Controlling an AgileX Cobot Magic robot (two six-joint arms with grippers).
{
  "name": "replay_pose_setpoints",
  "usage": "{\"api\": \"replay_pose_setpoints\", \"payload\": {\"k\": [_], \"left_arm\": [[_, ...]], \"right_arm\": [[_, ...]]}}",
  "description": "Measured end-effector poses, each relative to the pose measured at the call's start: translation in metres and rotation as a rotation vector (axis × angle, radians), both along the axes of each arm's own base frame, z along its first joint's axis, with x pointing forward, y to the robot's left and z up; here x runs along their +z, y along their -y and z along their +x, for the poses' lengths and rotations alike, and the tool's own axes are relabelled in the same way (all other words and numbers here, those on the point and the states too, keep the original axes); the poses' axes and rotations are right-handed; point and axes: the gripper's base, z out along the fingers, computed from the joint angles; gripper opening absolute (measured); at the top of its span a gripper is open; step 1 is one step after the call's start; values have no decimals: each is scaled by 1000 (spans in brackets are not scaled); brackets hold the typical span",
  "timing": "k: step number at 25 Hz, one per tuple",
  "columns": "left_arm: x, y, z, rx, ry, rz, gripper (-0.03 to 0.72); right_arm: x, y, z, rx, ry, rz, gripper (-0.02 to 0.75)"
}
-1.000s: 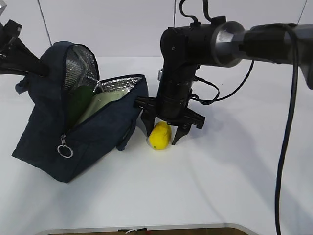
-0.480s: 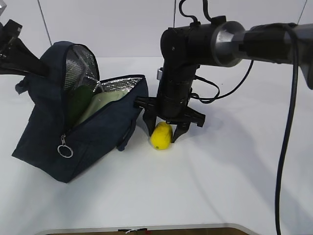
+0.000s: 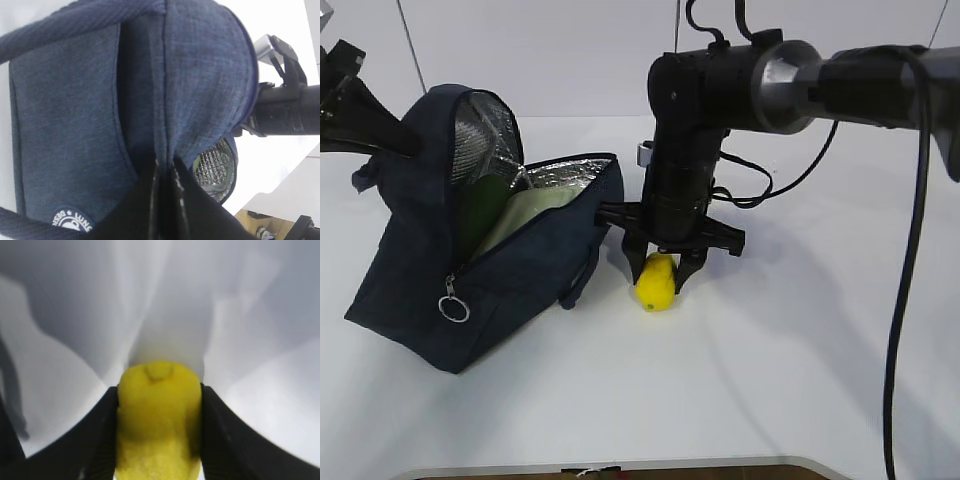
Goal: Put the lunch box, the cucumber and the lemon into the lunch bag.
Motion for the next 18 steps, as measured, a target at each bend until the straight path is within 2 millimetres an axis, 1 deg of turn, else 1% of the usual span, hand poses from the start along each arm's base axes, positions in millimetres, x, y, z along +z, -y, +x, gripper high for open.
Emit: {"api": "replay_pose_setpoints", "payload": {"k": [2, 4, 7, 10, 13, 15, 16, 18], "left_arm": [[0, 0, 0, 0, 0, 0, -15], [0, 0, 0, 0, 0, 0, -15], [0, 0, 0, -1, 0, 3, -15], [0, 0, 0, -2, -1, 6, -15], [0, 0, 0, -3, -1, 8, -15], [0, 0, 0, -3, -1, 8, -15], [0, 0, 0, -3, -1, 8, -15], [0, 0, 0, -3, -1, 8, -15]], "right_arm": [[6, 0, 0, 27, -18, -11, 334], [16, -2, 2, 80, -4, -9, 333], [40, -8, 12, 184, 84, 30, 333], [69, -16, 17, 268, 167, 100, 333], [100, -21, 22, 290, 265, 154, 333], [117, -22, 24, 293, 318, 181, 333], [124, -22, 25, 294, 339, 189, 333], [129, -24, 24, 295, 346, 213, 333]]}}
